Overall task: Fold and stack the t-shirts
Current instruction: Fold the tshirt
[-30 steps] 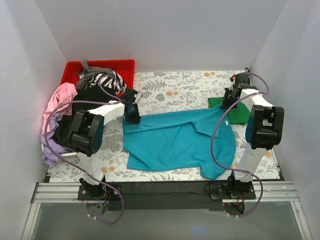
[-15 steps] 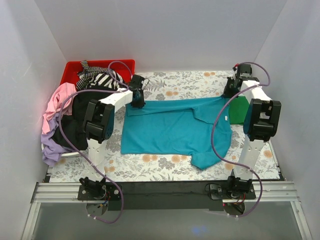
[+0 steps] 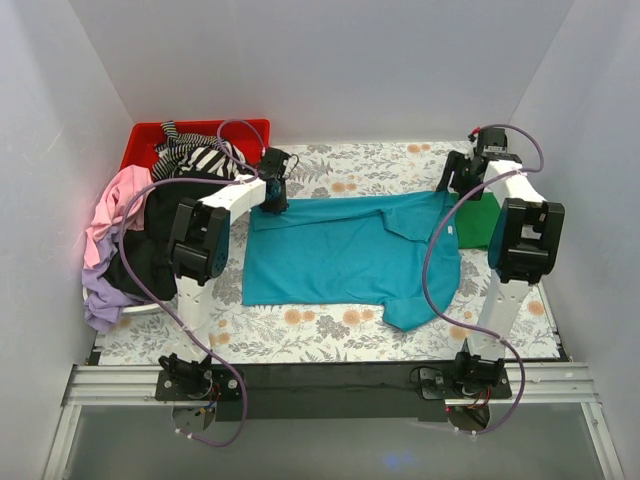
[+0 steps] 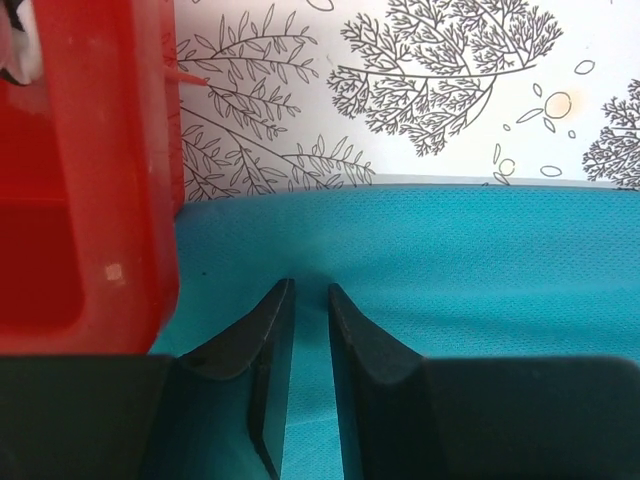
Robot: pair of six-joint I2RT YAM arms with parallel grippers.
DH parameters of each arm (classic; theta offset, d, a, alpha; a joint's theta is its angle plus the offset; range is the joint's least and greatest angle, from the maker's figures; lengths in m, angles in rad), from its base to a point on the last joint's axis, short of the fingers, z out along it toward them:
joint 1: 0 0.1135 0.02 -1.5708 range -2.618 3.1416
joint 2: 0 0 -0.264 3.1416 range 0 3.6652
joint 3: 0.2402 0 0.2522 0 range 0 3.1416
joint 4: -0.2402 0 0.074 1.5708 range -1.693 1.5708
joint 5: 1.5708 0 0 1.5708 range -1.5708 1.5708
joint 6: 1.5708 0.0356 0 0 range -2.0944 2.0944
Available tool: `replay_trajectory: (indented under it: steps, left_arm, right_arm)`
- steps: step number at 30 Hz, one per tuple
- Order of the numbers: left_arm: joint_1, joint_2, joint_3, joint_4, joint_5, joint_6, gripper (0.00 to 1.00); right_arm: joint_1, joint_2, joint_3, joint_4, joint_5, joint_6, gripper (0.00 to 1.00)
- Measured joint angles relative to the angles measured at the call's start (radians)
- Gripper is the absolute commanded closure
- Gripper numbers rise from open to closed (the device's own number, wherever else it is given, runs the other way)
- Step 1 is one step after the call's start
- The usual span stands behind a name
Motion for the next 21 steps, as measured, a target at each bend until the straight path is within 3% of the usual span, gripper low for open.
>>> replay_trajectory:
  steps: [6,12,17,21]
  left_arm:
    - [0.000,-0.074,-0.049,0.008,0.009,-0.011,0.80]
    - [0.000,-0.324,-0.159,0.023,0.135,-0.044,0.81]
    - [-0.050,-0.569,-0.408,0.100,0.254,-0.110,0.81]
    - [-0.161,-0.622,-0.608,0.130,0.299,-0.168,0.82]
  right_arm:
    - [0.000,-0.266,-0.197,0.002,-0.008,0.006,0.24]
    - [0.017,-0.591,-0.516,0.058,-0.061,0.028,0.25]
    - [0.060,-0.752,-0.824,0.035,-0.083,0.069,0.26]
    - [0.149,-0.891,-0.951,-0.016,-0.053,0.135,0.27]
